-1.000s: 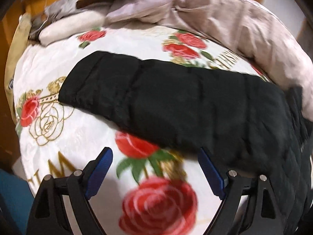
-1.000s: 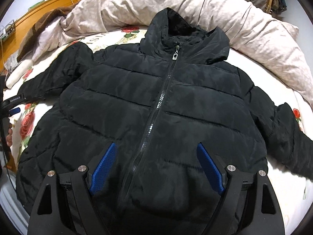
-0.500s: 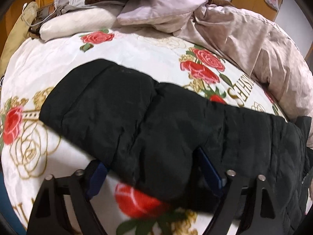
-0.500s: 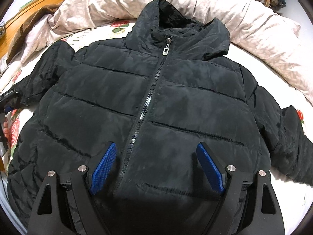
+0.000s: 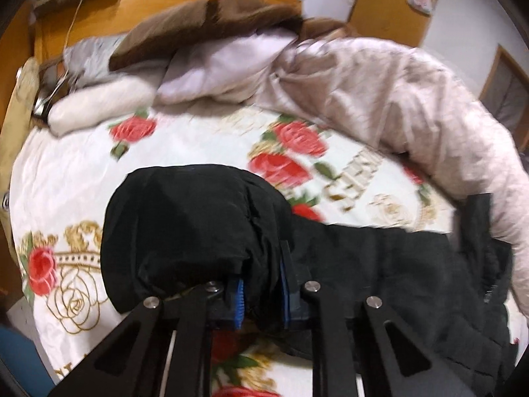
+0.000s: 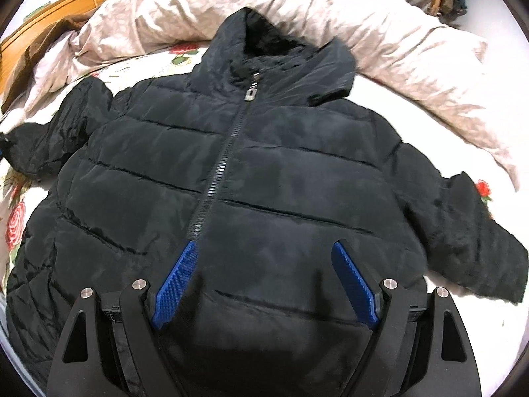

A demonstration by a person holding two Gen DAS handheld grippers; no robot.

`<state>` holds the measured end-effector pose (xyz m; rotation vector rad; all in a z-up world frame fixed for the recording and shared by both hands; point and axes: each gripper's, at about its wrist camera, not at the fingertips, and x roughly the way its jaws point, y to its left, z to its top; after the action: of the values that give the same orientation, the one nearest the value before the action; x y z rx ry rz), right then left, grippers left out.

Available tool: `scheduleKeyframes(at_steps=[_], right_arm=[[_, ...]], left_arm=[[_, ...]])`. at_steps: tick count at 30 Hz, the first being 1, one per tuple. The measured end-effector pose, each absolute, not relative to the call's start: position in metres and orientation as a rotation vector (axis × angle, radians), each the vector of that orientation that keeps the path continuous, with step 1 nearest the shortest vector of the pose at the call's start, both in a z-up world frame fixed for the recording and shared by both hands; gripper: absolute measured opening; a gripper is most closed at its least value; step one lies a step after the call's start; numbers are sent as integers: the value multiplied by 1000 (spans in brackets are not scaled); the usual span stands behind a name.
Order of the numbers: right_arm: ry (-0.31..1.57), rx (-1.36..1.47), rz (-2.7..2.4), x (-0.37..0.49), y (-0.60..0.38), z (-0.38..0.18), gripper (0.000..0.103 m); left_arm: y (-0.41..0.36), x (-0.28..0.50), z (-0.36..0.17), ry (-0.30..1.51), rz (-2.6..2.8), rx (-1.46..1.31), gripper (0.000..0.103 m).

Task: Fold large clothes
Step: 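Carry the held sleeve across the jacket body with the left tool, then release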

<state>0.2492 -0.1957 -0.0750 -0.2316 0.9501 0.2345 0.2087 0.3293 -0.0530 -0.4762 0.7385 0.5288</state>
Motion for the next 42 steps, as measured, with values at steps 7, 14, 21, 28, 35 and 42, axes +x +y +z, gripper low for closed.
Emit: scheduleKeyframes(at_steps=[7,14,21,28,35,42], right_arm=[[921,-216,214,230,-216,-52,83],[915,-160,189,217,-241,-41,83],[897,-87,170,210,-272,-34,83],[909,-7,159,209,-307,-39,83],[930,75,118,211,-340,-53,83],[936,126,94,216,-362,-68,83]], left_arm=[[284,211,13,681,364,-457,16],[219,220,53,686,225,-388,16],[136,242,72,707,60,-321,16],[44,267,68,744,-112,-269,16],[-33,295,33,835,-244,-227,15],[-86,316,-14,936,-296,-179,17]])
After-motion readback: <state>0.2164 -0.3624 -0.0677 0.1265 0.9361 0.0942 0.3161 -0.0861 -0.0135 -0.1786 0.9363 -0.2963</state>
